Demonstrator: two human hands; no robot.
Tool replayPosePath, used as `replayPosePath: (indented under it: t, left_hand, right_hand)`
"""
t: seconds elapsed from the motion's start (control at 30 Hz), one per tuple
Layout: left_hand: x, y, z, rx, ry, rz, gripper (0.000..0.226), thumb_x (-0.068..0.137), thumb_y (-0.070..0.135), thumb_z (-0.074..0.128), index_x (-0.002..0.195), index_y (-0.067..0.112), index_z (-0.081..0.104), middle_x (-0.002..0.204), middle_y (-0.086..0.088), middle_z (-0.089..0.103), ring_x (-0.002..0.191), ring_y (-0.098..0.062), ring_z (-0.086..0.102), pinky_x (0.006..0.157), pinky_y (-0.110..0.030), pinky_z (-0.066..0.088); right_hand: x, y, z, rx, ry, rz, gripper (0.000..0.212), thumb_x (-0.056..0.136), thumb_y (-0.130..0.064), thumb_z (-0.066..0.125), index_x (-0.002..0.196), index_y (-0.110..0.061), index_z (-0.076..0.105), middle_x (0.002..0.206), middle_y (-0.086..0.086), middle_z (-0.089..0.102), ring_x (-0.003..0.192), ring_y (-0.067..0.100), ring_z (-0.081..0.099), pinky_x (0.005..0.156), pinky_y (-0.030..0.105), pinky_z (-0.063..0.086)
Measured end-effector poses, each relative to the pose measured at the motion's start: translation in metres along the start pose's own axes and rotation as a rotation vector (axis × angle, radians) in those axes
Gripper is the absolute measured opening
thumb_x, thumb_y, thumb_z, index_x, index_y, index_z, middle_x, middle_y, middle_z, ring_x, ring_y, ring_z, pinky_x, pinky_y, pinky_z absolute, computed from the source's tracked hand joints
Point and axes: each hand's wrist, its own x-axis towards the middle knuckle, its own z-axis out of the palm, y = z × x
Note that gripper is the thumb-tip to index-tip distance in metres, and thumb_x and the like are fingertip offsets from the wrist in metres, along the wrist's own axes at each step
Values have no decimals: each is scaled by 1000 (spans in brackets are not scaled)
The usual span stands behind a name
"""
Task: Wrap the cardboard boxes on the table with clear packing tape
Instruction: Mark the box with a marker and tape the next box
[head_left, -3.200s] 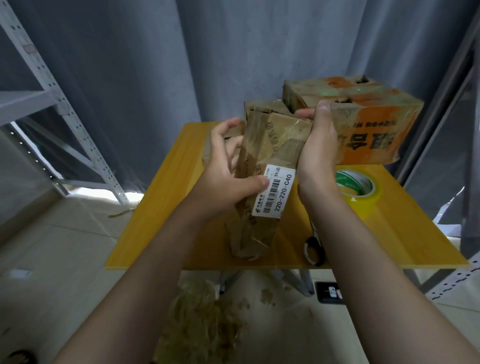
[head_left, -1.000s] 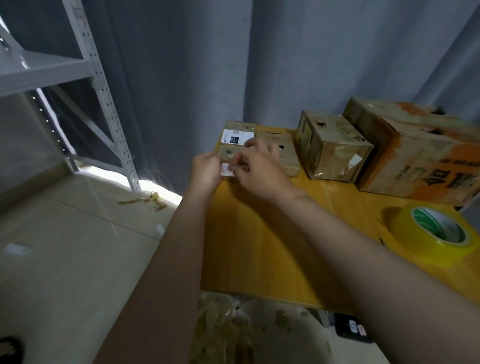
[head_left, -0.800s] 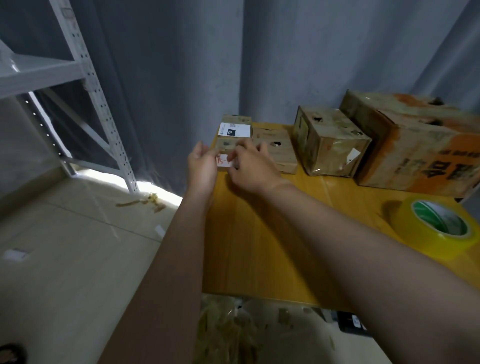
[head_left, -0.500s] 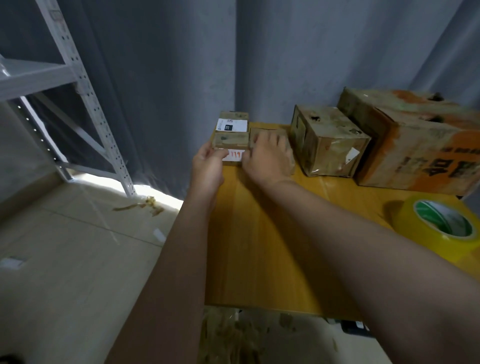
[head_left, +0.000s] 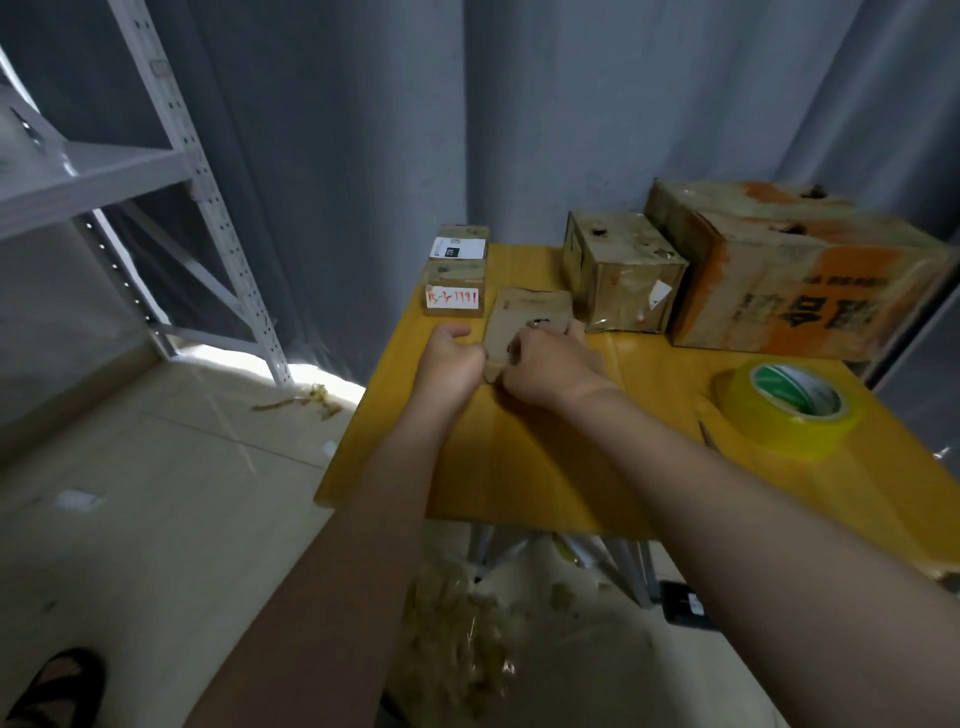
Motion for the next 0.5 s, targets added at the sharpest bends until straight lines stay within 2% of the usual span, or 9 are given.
replayPosePath:
  t: [0.03, 0.13, 0.23, 0.27, 0.3, 0.37, 0.4, 0.43, 0.5]
  left_hand:
    - [-9, -1, 1, 74, -17, 13, 46, 96, 15, 56, 141, 19, 52, 98, -6, 66, 76, -21, 60, 65, -32, 48]
    - [-33, 1, 4, 424, -63, 41, 48, 98, 31, 53, 143, 13, 49, 128, -10, 62, 111, -33, 61, 91, -39, 51]
    - [-48, 3, 10, 598, -98, 79, 39, 99, 39, 52, 126, 13, 61, 121, -8, 66, 102, -31, 61, 83, -38, 50]
    - [-49, 2, 12, 616, -100, 80, 38, 98, 41, 53, 123, 14, 64, 116, -7, 67, 99, -30, 62, 80, -38, 50]
    - [-51, 0, 12, 623, -98, 77, 35, 97, 42, 54, 118, 16, 65, 111, -7, 68, 97, -30, 63, 78, -38, 50]
    - [-49, -3, 12, 612, -94, 74, 30, 98, 40, 54, 109, 15, 67, 102, -8, 67, 93, -30, 64, 74, -38, 51]
    - [-47, -3, 13, 581, -100, 65, 29, 99, 39, 53, 105, 14, 67, 100, -9, 68, 91, -30, 64, 75, -39, 53]
    - [-46, -3, 13, 529, -112, 44, 30, 99, 38, 51, 103, 13, 67, 100, -10, 69, 91, -30, 66, 79, -42, 57]
    - [-42, -1, 16, 394, -107, -2, 30, 100, 37, 52, 106, 11, 65, 102, -11, 68, 93, -31, 66, 88, -47, 58]
  right_hand:
    - [-14, 3, 0, 24, 27, -1, 44, 95, -40, 55, 135, -21, 62, 142, 2, 54, 144, 32, 27, 108, 50, 42]
    - [-47, 13, 0, 148, 130, 21, 28, 96, -33, 52, 109, -20, 74, 118, 6, 68, 134, 34, 37, 96, 44, 44]
    - [-59, 27, 2, 359, 206, 15, 23, 95, -20, 55, 90, -29, 76, 110, 0, 72, 121, 30, 54, 103, 42, 49]
    - [-60, 32, 1, 433, 227, 35, 23, 93, -17, 59, 95, -33, 74, 117, -1, 69, 122, 29, 55, 105, 42, 49]
    - [-60, 39, 0, 489, 248, 82, 26, 93, -16, 62, 108, -34, 71, 129, 1, 61, 127, 30, 52, 109, 41, 45]
    - [-57, 54, -1, 487, 197, 220, 36, 96, -27, 61, 132, -23, 60, 142, 9, 49, 137, 36, 41, 112, 42, 36]
    - [-56, 58, -1, 452, 125, 257, 39, 97, -35, 57, 132, -18, 58, 141, 13, 50, 137, 39, 40, 111, 43, 34]
    - [-54, 60, 3, 442, 65, 264, 38, 96, -41, 54, 124, -16, 61, 136, 14, 55, 134, 40, 42, 108, 44, 34]
    - [-51, 57, 4, 523, 50, 233, 28, 92, -45, 55, 101, -19, 62, 121, 10, 62, 125, 35, 49, 106, 44, 41]
